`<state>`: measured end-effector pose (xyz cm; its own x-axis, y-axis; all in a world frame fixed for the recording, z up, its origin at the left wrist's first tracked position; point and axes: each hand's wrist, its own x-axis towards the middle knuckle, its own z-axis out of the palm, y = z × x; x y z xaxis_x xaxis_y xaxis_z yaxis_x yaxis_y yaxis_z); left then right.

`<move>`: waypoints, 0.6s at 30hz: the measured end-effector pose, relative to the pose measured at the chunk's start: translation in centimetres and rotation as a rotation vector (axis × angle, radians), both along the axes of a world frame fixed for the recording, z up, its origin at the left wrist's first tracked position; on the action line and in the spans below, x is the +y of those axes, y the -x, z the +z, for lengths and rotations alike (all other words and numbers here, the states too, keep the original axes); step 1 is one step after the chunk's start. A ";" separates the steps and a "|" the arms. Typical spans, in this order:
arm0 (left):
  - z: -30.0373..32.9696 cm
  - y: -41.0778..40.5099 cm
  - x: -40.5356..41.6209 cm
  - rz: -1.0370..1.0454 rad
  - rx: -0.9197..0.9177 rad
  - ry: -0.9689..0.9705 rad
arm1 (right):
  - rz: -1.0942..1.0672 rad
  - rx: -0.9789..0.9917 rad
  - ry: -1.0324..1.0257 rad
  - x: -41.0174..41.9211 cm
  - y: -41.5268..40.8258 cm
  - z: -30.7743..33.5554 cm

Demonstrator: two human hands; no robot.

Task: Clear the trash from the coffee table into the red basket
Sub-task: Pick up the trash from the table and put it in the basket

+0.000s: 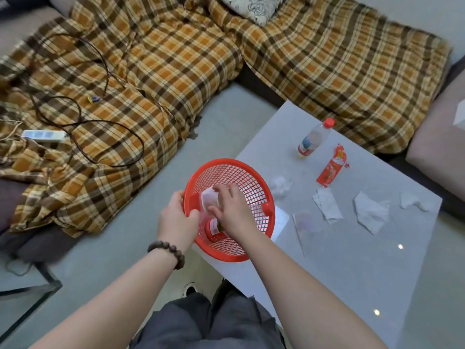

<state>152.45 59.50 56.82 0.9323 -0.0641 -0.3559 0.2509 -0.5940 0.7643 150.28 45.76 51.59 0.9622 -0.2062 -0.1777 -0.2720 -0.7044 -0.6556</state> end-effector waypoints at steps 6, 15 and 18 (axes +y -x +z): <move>0.1 0.8 -1.5 0.004 0.047 -0.004 | -0.014 0.029 0.064 -1.9 0.7 -0.1; -1.2 1.8 -4.6 0.026 0.104 -0.094 | -0.555 -0.124 0.088 -12.4 10.1 -2.7; -1.9 2.0 -5.6 0.012 0.105 -0.140 | -0.706 0.115 0.135 -16.7 13.7 -6.6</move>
